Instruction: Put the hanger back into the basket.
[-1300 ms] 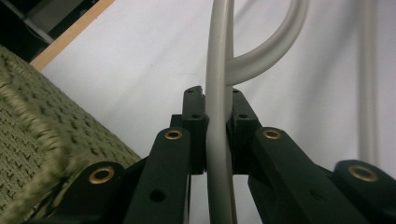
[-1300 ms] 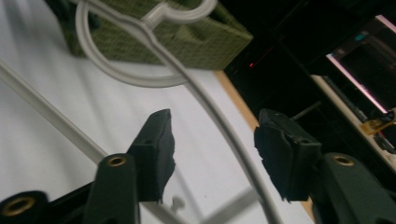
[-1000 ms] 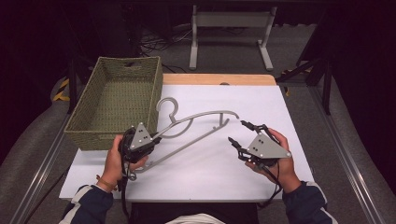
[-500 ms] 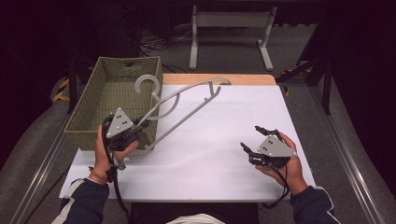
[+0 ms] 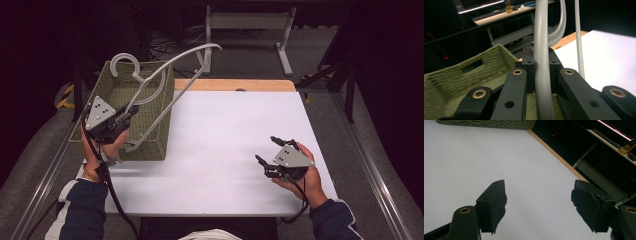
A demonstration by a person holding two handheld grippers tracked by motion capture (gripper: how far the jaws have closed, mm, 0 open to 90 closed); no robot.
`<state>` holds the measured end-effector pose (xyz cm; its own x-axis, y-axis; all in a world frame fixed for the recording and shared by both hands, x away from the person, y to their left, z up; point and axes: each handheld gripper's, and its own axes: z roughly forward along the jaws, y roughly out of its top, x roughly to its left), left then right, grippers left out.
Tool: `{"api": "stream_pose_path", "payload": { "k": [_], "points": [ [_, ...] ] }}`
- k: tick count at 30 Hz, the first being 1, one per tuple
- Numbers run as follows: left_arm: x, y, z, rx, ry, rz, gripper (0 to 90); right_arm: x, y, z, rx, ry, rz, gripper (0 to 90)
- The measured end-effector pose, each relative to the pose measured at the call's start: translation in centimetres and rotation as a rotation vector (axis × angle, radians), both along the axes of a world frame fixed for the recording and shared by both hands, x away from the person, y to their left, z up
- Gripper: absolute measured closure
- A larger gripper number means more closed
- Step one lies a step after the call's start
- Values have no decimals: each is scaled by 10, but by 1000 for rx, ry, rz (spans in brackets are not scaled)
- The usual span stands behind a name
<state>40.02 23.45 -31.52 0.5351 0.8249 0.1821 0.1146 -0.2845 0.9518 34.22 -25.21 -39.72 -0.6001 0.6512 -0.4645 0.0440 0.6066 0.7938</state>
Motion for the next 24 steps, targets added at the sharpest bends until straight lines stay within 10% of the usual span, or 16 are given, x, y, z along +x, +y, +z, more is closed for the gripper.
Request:
{"api": "stream_pose_path", "payload": {
  "k": [24],
  "points": [
    [67, 64, 8, 171, 120, 192, 823, 6, 4, -7, -2, 55, 8, 266]
  ]
}}
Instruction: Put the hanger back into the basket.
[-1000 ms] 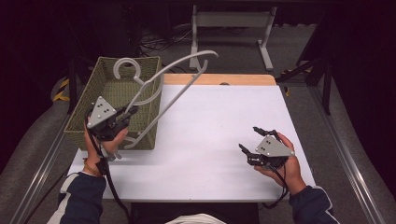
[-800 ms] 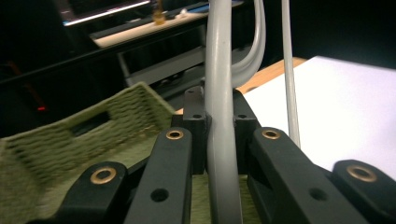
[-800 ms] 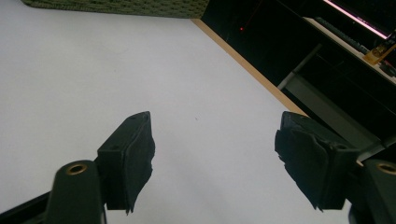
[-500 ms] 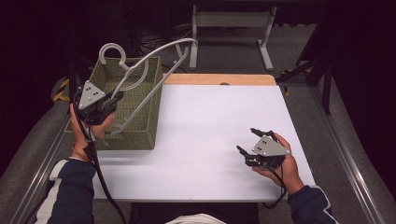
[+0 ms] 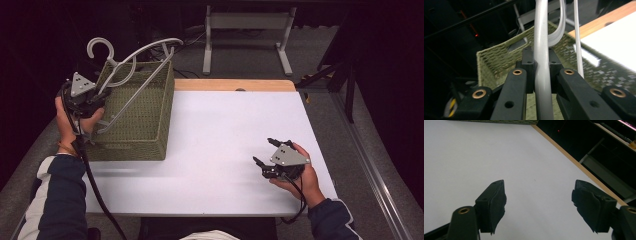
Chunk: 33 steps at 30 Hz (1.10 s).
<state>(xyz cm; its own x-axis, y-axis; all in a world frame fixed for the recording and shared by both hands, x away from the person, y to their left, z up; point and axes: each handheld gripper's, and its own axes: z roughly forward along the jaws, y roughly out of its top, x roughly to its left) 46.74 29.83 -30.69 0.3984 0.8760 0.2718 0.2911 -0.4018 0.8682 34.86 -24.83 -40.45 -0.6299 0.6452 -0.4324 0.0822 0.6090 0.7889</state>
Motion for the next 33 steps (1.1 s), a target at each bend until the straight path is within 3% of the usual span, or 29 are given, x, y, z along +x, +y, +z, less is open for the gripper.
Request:
{"api": "stream_pose_path", "payload": {
  "k": [6, 8, 9, 12, 14, 15, 16, 22, 25, 29, 33],
  "points": [
    [13, 2, -4, 79, 47, 37, 818, 1, 3, -4, -26, 10, 13, 266],
    [21, 6, -4, 62, 94, 31, 816, 1, 3, -4, -33, 15, 14, 266],
    [21, 6, -4, 62, 94, 31, 816, 1, 3, -4, -33, 15, 14, 266],
    [33, 8, -10, 91, 161, 67, 813, 0, 5, -4, -33, 13, 29, 269],
    [37, 8, -13, 121, 191, 80, 812, -4, 5, -4, -24, -24, 45, 290],
    [38, 6, -16, 162, 181, 94, 812, -6, 6, -4, -19, -39, 60, 292],
    [37, 6, -17, 165, 174, 98, 809, -7, 7, -3, -23, -59, 60, 293],
    [39, 6, -26, 138, 190, 95, 746, -7, 6, -2, -29, -53, 57, 290],
    [39, 5, -29, 163, 198, 122, 632, -7, 7, -2, -31, -49, 61, 290],
    [38, 11, -29, 115, 184, 131, 578, -8, 9, -2, -40, -48, 68, 290],
    [38, 9, -30, 131, 187, 140, 549, -8, 9, -2, -43, -46, 70, 290]
  ]
}}
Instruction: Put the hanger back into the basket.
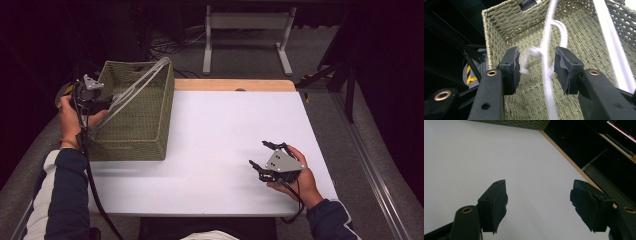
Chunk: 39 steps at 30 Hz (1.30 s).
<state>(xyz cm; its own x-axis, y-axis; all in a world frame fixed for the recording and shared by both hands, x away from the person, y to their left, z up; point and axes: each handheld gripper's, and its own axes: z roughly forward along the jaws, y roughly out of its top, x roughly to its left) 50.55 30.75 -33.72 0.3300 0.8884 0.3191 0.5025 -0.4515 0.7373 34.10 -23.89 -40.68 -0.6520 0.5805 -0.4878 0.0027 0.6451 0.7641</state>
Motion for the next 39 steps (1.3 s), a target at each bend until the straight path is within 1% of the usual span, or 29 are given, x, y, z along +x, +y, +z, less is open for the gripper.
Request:
{"api": "stream_pose_path", "payload": {
  "k": [1, 3, 5, 6, 7, 8, 9, 10, 11, 12, 13, 14, 15, 16, 18, 20, 21, 22, 24, 26, 27, 30, 32, 33, 35, 36, 37, 39],
  "points": [
    [-1, -2, 1, 9, -3, -4, 550, 0, 0, 0, -1, 2, -1, 290],
    [-3, -4, 2, 2, -14, -18, 551, 0, 0, 0, -3, 2, -1, 290],
    [-4, -6, 3, 6, -16, -15, 538, 0, 0, 0, -4, 1, 0, 290],
    [-6, -10, 4, 23, -25, -17, 538, 0, 0, 0, -4, 0, -1, 290],
    [-7, -11, 6, 20, -27, -29, 523, 0, 0, 0, -5, 3, -2, 290],
    [-10, -14, 7, 6, -34, -39, 519, 0, 0, 0, -4, 3, -1, 290],
    [-13, -17, 8, -15, -50, -59, 519, 0, 1, 0, -4, 5, -1, 290],
    [-14, -18, 8, -18, -62, -70, 517, 0, 1, 0, -6, 5, -2, 289],
    [-17, -21, 9, -34, -69, -81, 506, 0, 1, 0, -7, 5, -2, 290],
    [-17, -21, 9, -34, -69, -81, 484, 0, 1, 0, -7, 5, -2, 290],
    [-19, -23, 9, -56, -84, -94, 484, 0, 1, 0, -5, 5, -1, 290],
    [-22, -25, 9, -72, -98, -118, 470, 0, 1, 0, 0, 7, 1, 289],
    [-25, -28, 9, -90, -106, -129, 458, 0, 1, 0, 8, 11, 2, 290],
    [-29, -32, 9, -72, -127, -141, 441, 0, 1, 1, 12, 15, 0, 290],
    [-35, -36, 9, -90, -145, -159, 415, 2, 0, 1, 30, 24, -1, 289],
    [-43, -41, 12, -109, -177, -181, 392, 2, -1, 1, 40, 30, -5, 289],
    [-43, -41, 12, -109, -177, -181, 373, 2, -1, 1, 40, 30, -5, 289],
    [-48, -44, 14, -127, -192, -203, 367, 2, -1, 2, 59, 38, -4, 288],
    [-53, -49, 15, -129, -205, -228, 353, 2, -1, 2, 61, 34, -7, 286],
    [-60, -54, 16, -143, -221, -250, 333, 2, -1, 3, 72, 38, -8, 284],
    [-64, -57, 16, -147, -232, -270, 324, 2, -1, 3, 79, 38, -11, 283],
    [-76, -65, 14, -184, -250, -324, 300, 3, -2, 4, 99, 50, -16, 277],
    [-85, -70, 13, -190, -261, -352, 286, 3, -3, 4, 107, 51, -20, 273],
    [-85, -70, 13, -190, -261, -352, 278, 3, -3, 4, 107, 51, -20, 273],
    [-91, -75, 11, -198, -268, -373, 260, 3, -3, 4, 117, 57, -22, 267],
    [-97, -79, 8, -209, -273, -399, 253, 3, -3, 4, 122, 58, -22, 267],
    [-97, -79, 8, -209, -273, -399, 244, 3, -3, 4, 122, 58, -22, 267],
    [-106, -84, 4, -223, -273, -436, 226, 2, -3, 4, 135, 61, -26, 261]
  ]
}}
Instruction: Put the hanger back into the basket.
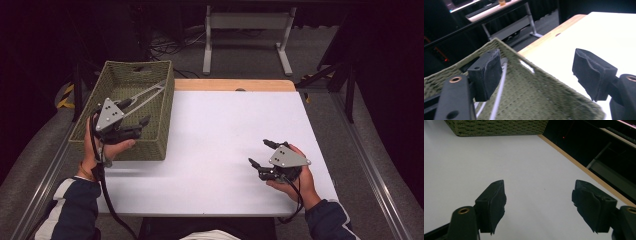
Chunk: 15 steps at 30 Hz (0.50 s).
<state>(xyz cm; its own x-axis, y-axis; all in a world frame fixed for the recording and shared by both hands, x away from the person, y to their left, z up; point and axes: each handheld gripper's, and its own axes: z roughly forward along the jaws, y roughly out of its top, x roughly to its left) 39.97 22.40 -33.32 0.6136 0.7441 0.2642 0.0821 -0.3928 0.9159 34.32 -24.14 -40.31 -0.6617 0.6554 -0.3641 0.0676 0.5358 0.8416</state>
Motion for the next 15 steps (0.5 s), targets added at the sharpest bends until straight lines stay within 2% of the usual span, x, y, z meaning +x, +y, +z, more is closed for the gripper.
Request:
{"api": "stream_pose_path", "payload": {
  "k": [4, 5, 8, 12, 15],
  "points": [
    [-13, -9, -8, -8, -6, -52, 196, 0, 0, -1, 14, 0, -10, 239],
    [-13, -9, -8, -8, -6, -52, 189, 0, 0, -1, 14, 0, -10, 239],
    [-27, -20, -16, 4, -19, -101, 168, -1, 1, -1, 29, 0, -17, 228],
    [-38, -29, -22, 11, -18, -97, 136, -3, 1, -2, 47, 1, -23, 218],
    [-53, -41, -30, 29, -14, -141, 133, -4, 0, -3, 56, -4, -26, 213]
  ]
}}
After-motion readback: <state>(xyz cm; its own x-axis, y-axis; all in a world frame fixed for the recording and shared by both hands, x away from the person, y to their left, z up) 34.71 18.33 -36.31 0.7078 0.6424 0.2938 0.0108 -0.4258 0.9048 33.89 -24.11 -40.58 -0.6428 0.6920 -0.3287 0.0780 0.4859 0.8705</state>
